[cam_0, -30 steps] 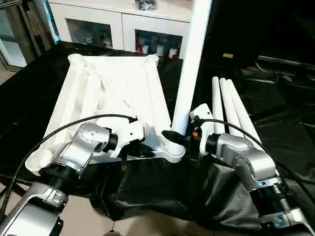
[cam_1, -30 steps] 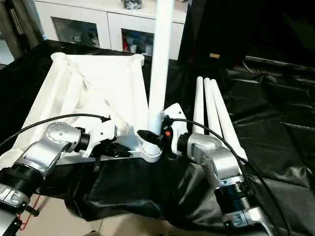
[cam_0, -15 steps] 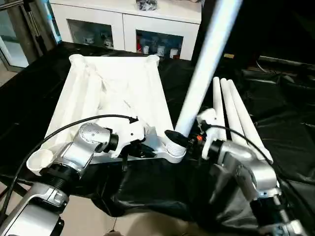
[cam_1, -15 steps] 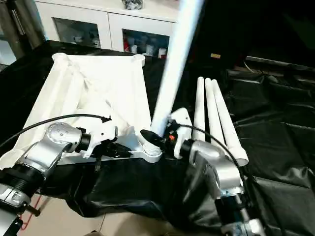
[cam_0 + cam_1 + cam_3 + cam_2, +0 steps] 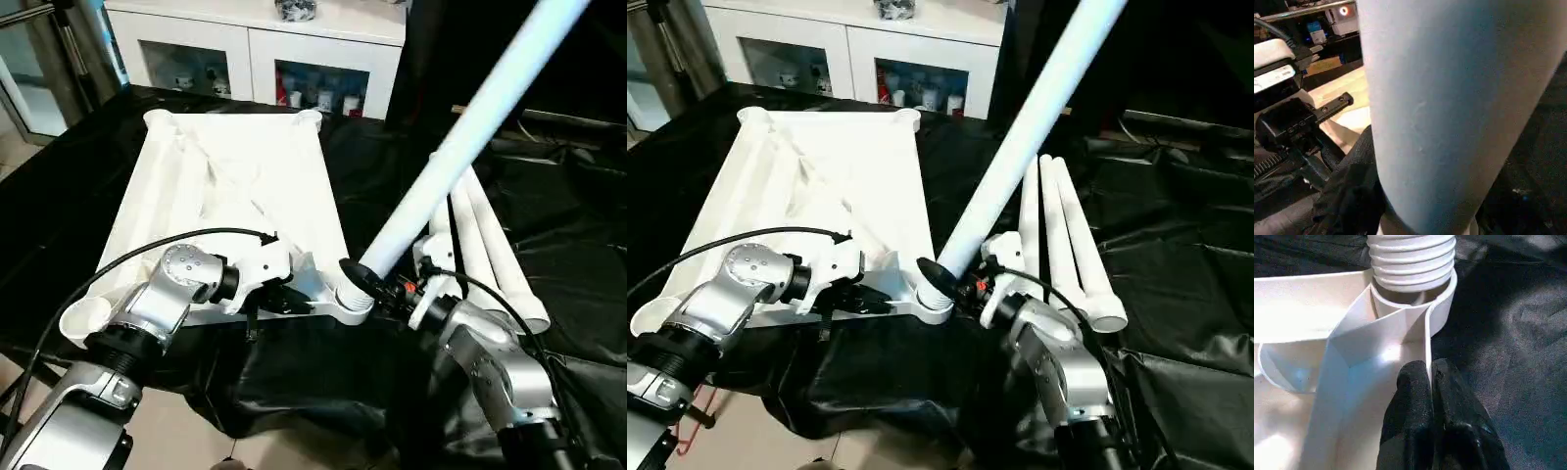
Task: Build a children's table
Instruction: Insert table leg to table base
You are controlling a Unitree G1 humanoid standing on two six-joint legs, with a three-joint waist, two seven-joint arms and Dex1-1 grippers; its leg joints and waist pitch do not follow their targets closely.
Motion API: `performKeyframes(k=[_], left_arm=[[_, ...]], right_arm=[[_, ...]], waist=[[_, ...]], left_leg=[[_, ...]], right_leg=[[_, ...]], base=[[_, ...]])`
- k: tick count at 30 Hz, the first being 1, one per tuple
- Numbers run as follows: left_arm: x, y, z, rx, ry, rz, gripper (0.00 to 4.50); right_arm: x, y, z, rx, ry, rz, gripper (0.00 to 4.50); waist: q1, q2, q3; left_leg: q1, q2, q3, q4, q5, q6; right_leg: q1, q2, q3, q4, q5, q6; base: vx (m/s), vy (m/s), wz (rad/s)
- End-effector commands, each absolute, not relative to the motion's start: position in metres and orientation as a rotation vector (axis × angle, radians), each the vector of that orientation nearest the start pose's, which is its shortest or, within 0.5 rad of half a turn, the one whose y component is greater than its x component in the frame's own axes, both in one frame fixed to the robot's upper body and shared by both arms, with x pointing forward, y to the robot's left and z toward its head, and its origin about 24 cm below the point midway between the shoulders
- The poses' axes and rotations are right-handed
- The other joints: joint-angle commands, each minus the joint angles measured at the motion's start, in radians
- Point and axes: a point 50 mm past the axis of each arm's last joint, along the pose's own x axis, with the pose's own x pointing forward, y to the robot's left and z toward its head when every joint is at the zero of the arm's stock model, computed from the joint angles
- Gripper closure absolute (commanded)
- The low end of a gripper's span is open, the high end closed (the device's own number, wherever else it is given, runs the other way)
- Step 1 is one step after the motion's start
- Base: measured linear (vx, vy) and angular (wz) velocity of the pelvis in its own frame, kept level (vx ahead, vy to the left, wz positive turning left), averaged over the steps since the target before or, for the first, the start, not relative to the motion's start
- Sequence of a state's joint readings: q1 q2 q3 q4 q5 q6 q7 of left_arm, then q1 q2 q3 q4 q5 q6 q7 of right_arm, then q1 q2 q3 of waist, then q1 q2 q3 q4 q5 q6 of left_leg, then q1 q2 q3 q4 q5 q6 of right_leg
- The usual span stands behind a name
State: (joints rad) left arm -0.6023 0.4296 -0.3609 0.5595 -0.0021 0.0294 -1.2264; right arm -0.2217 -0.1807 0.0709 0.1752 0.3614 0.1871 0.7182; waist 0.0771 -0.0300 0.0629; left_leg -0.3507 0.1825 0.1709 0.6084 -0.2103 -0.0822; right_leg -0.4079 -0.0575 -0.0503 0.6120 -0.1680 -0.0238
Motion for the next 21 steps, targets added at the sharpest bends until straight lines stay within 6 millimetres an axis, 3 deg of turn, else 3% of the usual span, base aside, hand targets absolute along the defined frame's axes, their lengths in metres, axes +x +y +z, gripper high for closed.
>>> performKeyframes(k=[1, 12, 19, 21], left_arm=[[0.321, 0.134, 0.070, 0.565, 0.379, -1.390, 4.50], [0.319, 0.135, 0.068, 0.564, 0.383, -1.394, 4.50], [0.312, 0.135, 0.068, 0.560, 0.391, -1.430, 4.50], [0.311, 0.135, 0.068, 0.563, 0.392, -1.435, 4.50]], right_arm=[[0.277, -0.133, 0.049, 0.150, 0.109, 0.807, 2.57], [0.277, -0.134, 0.048, 0.100, 0.172, 0.869, 2.57], [0.271, -0.135, 0.051, 0.083, 0.190, 0.901, 2.57], [0.270, -0.136, 0.052, 0.083, 0.193, 0.904, 2.57]], waist=[[-0.005, 0.018, -0.068], [0.000, 0.012, -0.067], [-0.002, 0.018, -0.068], [-0.003, 0.015, -0.068]], left_leg=[[0.004, 0.044, -0.013, -0.083, -0.187, 0.005], [0.003, 0.045, -0.012, -0.082, -0.178, 0.013], [0.004, 0.046, -0.012, -0.082, -0.174, 0.014], [0.004, 0.046, -0.011, -0.082, -0.171, 0.015]], right_leg=[[0.054, -0.080, 0.049, -0.077, -0.266, -0.189], [0.055, -0.081, 0.050, -0.077, -0.274, -0.184], [0.055, -0.080, 0.051, -0.074, -0.248, -0.190], [0.055, -0.078, 0.051, -0.075, -0.240, -0.190]], base=[[0.000, 0.000, 0.00], [0.000, 0.000, 0.00], [0.000, 0.000, 0.00], [0.000, 0.000, 0.00]])
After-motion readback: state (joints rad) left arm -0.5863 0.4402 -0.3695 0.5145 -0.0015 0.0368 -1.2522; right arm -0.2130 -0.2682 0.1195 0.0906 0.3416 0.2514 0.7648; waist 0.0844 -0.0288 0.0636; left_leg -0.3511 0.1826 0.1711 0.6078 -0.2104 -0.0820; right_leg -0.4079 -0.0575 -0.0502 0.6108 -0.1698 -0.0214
